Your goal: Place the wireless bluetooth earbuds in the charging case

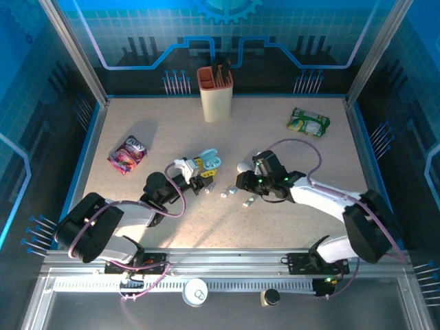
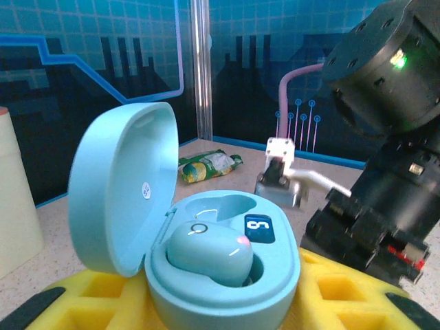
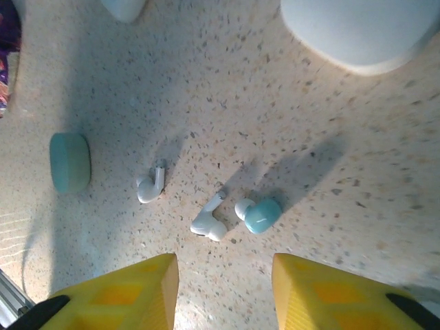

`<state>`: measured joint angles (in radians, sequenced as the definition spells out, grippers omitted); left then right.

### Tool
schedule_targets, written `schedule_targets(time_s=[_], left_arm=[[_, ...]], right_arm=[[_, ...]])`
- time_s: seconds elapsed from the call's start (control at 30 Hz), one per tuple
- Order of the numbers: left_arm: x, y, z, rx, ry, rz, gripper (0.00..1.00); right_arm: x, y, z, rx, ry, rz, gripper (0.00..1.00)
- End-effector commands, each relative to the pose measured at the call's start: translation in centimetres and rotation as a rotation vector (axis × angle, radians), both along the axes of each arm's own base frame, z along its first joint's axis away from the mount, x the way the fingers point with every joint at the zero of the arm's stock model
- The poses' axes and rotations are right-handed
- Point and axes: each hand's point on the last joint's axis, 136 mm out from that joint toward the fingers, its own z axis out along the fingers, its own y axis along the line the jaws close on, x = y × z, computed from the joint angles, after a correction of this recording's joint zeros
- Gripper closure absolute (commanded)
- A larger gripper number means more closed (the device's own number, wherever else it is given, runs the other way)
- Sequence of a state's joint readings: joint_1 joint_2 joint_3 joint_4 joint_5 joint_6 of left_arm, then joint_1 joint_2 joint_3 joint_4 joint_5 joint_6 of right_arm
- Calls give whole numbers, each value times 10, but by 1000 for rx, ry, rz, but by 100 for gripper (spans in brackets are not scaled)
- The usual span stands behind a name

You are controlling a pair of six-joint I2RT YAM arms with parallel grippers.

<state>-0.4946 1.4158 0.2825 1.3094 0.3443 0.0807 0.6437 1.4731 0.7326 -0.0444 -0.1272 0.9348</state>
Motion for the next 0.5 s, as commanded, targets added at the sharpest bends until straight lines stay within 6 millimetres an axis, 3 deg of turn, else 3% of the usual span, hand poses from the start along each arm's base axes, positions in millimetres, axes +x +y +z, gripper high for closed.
schedule_targets(time_s=[0.0,0.27,0.47], left_arm=[[-4,1,1,1,-6,-11,61],[-6,1,0,10,-6,-13,61],[-7,1,0,10,-6,-17,61]], right_arm=[[6,20,-7,64,12,-20,62],[1,28,-33,38,79,-12,62],[5,30,-41,28,90,-22,63]])
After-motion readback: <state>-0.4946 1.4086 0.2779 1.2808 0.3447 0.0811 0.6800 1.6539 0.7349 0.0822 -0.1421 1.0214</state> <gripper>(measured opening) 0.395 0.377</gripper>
